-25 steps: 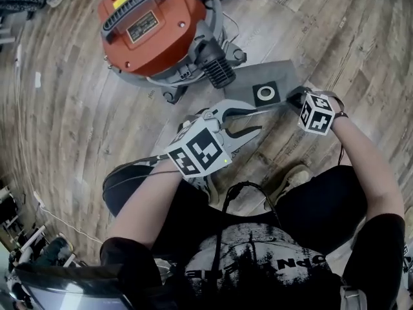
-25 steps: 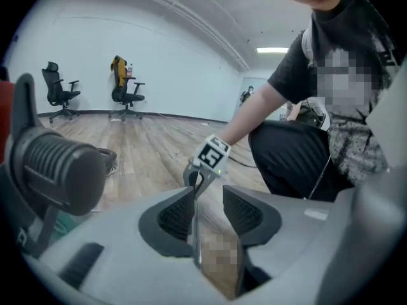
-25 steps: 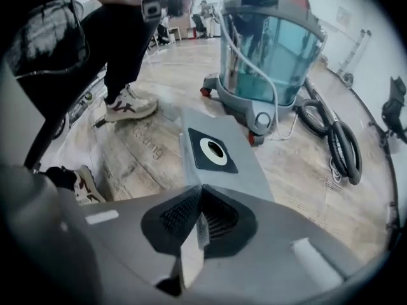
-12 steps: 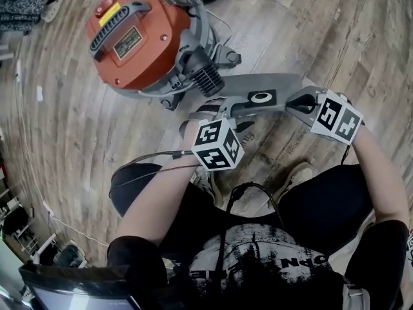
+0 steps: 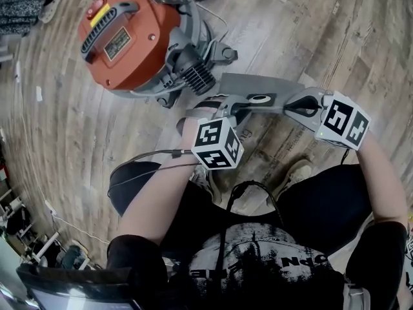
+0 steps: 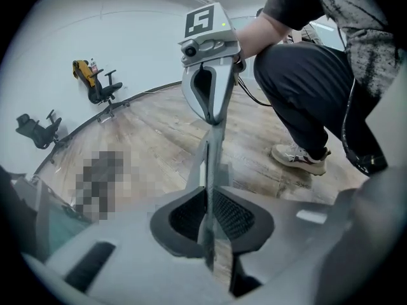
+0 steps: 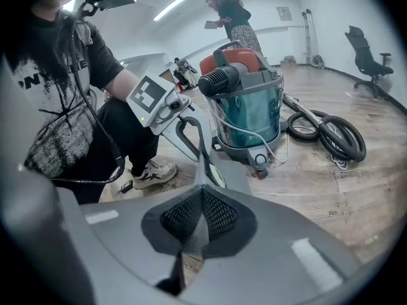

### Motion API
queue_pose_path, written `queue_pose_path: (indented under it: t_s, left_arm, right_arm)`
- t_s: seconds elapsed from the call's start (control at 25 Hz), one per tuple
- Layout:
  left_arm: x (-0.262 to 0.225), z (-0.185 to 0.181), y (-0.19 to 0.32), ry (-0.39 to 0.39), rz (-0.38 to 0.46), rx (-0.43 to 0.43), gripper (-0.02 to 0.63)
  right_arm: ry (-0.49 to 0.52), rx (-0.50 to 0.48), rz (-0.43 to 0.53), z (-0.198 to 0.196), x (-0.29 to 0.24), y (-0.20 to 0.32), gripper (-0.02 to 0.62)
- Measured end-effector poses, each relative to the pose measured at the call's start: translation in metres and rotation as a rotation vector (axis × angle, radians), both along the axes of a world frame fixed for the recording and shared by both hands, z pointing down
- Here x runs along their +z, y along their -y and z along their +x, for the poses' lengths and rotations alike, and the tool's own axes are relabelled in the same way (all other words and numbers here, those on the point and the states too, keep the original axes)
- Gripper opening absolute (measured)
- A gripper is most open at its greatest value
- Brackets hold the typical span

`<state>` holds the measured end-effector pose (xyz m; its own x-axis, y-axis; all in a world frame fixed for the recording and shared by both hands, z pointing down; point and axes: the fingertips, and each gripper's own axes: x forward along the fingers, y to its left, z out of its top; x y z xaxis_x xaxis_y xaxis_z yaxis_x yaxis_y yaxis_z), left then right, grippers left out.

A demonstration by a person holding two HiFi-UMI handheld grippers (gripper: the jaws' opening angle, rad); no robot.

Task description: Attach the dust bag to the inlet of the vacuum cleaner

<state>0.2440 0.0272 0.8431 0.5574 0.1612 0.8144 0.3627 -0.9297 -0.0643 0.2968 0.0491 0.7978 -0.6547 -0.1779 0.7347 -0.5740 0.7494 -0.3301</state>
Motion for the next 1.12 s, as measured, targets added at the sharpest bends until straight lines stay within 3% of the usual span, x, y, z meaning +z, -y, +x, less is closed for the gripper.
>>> queue_pose_path:
  t_s: [0.12, 0.24, 0.36, 0.48, 0.6, 0.76, 0.92, 1.12]
  left_arm:
    - [-0.001, 0.002, 0.0, 0.007, -0.019, -0.017, 0.029]
    - [-0.005, 0.006, 0.005, 0.004, -0.035, -0.047, 0.026]
    - [-0.007, 0.008, 0.008, 0.003, -0.05, -0.066, 0.026]
    - [-0.008, 0.01, 0.009, 0.002, -0.054, -0.067, 0.025]
    - [-0.011, 0.012, 0.009, 0.003, -0.044, -0.055, 0.025]
    - [-0.014, 0.014, 0.004, -0.007, -0.047, -0.046, 0.025]
    - [-0.016, 0.014, 0.009, -0.038, -0.028, -0.061, 0.045]
    - [-0.013, 0.011, 0.008, -0.014, 0.001, -0.062, 0.104]
  right_arm:
    - [-0.007, 0.003, 0.008, 0.0, 0.001, -0.003, 0.006]
    - [-0.096, -0.011, 0.074, 0.006, 0.003, 0.001, 0.019]
    - [-0.212, -0.087, 0.141, 0.002, 0.005, 0.005, 0.191]
    - [-0.298, -0.154, 0.185, -0.014, 0.013, 0.009, 0.215]
    - [-0.433, -0.23, 0.238, -0.022, 0.031, 0.016, 0.205]
    - [-0.563, -0.292, 0.306, -0.016, 0.042, 0.024, 0.049]
    - [-0.556, -0.323, 0.343, -0.015, 0.039, 0.032, 0.031]
    - [-0.449, -0.357, 0.356, -0.017, 0.018, 0.032, 0.031]
